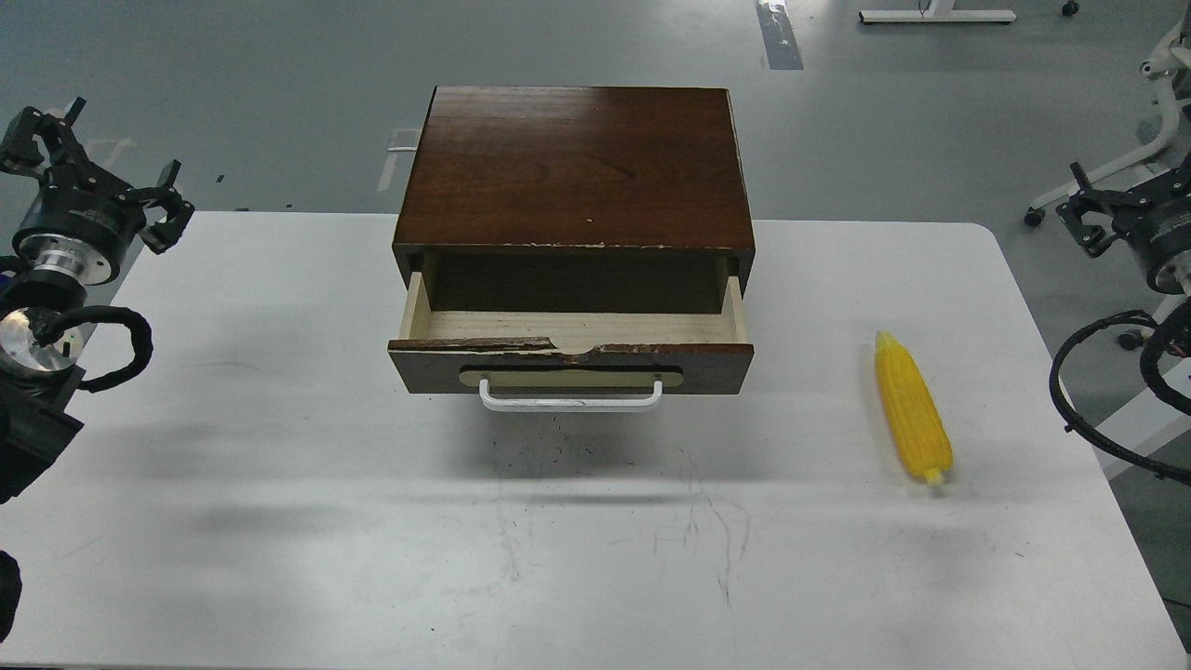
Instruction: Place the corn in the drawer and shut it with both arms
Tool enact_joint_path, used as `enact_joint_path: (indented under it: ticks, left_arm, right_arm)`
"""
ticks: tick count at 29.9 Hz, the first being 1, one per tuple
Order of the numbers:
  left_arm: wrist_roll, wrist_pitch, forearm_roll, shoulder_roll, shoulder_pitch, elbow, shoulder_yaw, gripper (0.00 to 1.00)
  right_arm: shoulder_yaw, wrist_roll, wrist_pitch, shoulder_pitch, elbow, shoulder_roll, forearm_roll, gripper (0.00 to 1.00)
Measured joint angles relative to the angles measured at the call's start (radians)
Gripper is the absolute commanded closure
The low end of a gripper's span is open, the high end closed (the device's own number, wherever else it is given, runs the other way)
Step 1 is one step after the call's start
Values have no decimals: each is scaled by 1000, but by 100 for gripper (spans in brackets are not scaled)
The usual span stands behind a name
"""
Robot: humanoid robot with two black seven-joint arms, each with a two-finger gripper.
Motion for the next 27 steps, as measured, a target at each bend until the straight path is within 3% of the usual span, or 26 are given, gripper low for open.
enact_joint_path:
  ticks: [15,27]
  left_arm:
    - [0,0,0,1,1,6,2,2]
    - [5,0,1,-5,22,-123,0,2]
  right_arm:
    - [-33,-5,0,73,44,-11,-99,0]
    - [-238,-21,0,282,432,-284,-677,0]
